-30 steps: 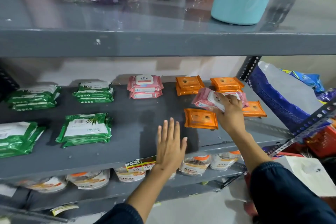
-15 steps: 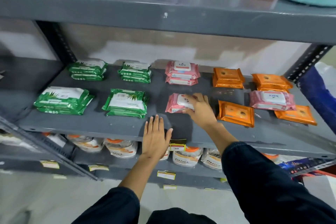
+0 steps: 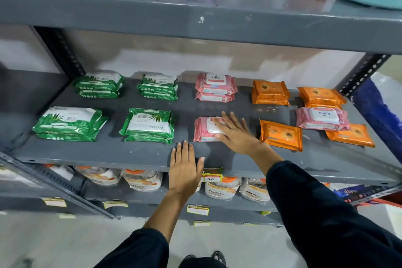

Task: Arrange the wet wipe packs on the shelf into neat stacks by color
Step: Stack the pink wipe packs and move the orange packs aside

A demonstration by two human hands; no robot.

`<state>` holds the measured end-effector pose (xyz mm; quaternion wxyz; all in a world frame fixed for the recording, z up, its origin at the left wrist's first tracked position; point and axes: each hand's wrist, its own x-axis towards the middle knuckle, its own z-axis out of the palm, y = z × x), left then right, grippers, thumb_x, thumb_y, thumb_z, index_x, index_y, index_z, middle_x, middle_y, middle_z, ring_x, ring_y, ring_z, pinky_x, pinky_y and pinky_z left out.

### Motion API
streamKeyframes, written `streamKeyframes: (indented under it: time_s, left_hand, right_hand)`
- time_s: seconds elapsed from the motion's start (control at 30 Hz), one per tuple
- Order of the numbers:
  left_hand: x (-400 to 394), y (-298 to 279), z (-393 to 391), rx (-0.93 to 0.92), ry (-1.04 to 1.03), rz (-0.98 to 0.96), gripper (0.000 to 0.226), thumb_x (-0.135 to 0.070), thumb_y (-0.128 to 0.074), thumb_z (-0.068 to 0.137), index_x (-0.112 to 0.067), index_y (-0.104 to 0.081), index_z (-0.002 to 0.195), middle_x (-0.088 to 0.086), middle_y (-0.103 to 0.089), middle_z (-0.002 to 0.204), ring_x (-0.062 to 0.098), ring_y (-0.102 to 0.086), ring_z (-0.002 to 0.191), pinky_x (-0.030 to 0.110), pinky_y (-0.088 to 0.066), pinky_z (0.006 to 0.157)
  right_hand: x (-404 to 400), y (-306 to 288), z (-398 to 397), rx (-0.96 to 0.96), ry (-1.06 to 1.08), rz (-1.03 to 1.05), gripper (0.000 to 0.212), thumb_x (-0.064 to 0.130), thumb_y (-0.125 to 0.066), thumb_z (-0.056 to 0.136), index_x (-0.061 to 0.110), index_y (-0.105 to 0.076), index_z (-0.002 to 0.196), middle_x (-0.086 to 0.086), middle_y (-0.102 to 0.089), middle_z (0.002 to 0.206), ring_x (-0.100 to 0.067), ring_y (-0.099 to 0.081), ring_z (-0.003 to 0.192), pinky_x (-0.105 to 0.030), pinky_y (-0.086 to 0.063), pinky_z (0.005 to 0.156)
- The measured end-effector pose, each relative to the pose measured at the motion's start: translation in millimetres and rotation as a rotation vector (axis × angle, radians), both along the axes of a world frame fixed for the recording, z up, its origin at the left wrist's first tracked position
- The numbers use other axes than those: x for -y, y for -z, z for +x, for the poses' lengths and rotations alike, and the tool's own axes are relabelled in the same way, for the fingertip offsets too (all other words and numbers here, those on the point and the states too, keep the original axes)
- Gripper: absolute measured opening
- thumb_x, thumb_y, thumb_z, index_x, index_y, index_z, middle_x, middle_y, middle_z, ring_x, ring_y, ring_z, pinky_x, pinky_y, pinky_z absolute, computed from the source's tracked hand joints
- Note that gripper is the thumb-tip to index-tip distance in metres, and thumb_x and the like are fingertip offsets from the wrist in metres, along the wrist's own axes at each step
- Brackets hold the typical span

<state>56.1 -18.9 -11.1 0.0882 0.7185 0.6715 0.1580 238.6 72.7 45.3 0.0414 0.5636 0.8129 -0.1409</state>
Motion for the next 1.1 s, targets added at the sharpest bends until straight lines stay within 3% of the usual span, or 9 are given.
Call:
streamKeyframes:
  time_s: [0.13,0.23,0.3,0.4,0.47,0.53,0.73,0.97,1.1]
  left_hand:
    - [1,-2,0,-0.008,0.016,0.015,0.085,-0.057,0.003,0.091,0.0,-0.038,0.137,0.02,-0.038,0.145,0.035,-0.029,0.136,0.043,-0.011,0.11]
    - [0,-16,11,0.006,0.045,0.08,0.072,-0.051,-0.012,0.095,0.0,-0.043,0.134,0.021,-0.044,0.14,0.036,-0.036,0.132,0.046,-0.016,0.108]
    - [-3,-25,29,0.04,0.123,0.153,0.059,-0.04,-0.028,0.093,0.003,-0.051,0.127,0.023,-0.051,0.133,0.038,-0.045,0.125,0.048,-0.026,0.107]
    - [-7,-40,67,0.11,0.27,0.221,0.057,-0.037,-0.024,0.097,0.004,-0.055,0.123,0.021,-0.055,0.129,0.037,-0.049,0.122,0.043,-0.029,0.107]
    - [-10,-46,92,0.128,0.34,0.212,0.059,-0.038,-0.02,0.098,0.003,-0.054,0.123,0.021,-0.055,0.129,0.036,-0.048,0.122,0.041,-0.027,0.108]
    - [-13,-48,117,0.114,0.393,0.2,0.054,-0.035,-0.029,0.095,0.003,-0.055,0.123,0.021,-0.055,0.129,0.036,-0.049,0.122,0.043,-0.033,0.106]
    - [-24,-40,174,0.012,0.429,0.127,0.057,-0.036,-0.032,0.089,0.003,-0.053,0.125,0.021,-0.056,0.129,0.038,-0.049,0.121,0.051,-0.039,0.1]
    - [-37,-19,219,-0.049,0.318,0.039,0.06,-0.036,-0.034,0.085,0.006,-0.056,0.121,0.024,-0.056,0.128,0.041,-0.052,0.118,0.055,-0.042,0.094]
    - [-37,-11,221,-0.067,0.295,0.055,0.063,-0.039,-0.031,0.088,0.004,-0.046,0.131,0.021,-0.047,0.138,0.038,-0.043,0.127,0.052,-0.032,0.102]
  right_hand:
    - [2,-8,0,0.053,0.004,-0.012,0.055,0.046,-0.021,0.101,0.038,0.004,0.149,0.0,0.017,0.16,-0.025,0.024,0.145,-0.054,0.012,0.118]
    - [10,-17,3,-0.079,0.097,0.057,0.058,0.049,-0.023,0.1,0.035,0.003,0.15,0.0,0.012,0.161,-0.023,0.02,0.147,-0.051,0.01,0.119]
    - [16,-24,10,-0.199,0.194,0.154,0.058,0.045,-0.029,0.1,0.029,-0.005,0.151,-0.002,0.001,0.162,-0.022,0.01,0.149,-0.047,0.003,0.122]
    - [26,-33,41,-0.305,0.339,0.332,0.057,0.033,-0.044,0.098,0.015,-0.025,0.149,-0.01,-0.024,0.158,-0.028,-0.014,0.148,-0.048,-0.017,0.121]
    - [33,-38,71,-0.277,0.413,0.405,0.056,0.022,-0.051,0.094,0.01,-0.032,0.145,-0.014,-0.035,0.152,-0.031,-0.026,0.144,-0.048,-0.026,0.117]
    - [39,-42,105,-0.214,0.486,0.428,0.059,0.014,-0.054,0.089,0.008,-0.034,0.144,-0.014,-0.038,0.15,-0.032,-0.029,0.142,-0.045,-0.027,0.116]
    - [40,-48,184,-0.08,0.658,0.372,0.068,0.006,-0.057,0.082,0.008,-0.03,0.145,-0.016,-0.034,0.15,-0.034,-0.028,0.14,-0.048,-0.029,0.113]
    - [5,-32,250,0.138,0.587,0.222,0.079,0.007,-0.051,0.088,0.022,-0.006,0.151,-0.008,-0.004,0.162,-0.03,0.003,0.149,-0.046,-0.007,0.121]
    - [-12,-32,263,0.221,0.5,0.213,0.083,0.009,-0.055,0.089,0.022,-0.002,0.152,-0.012,0.004,0.162,-0.035,0.007,0.148,-0.049,-0.003,0.121]
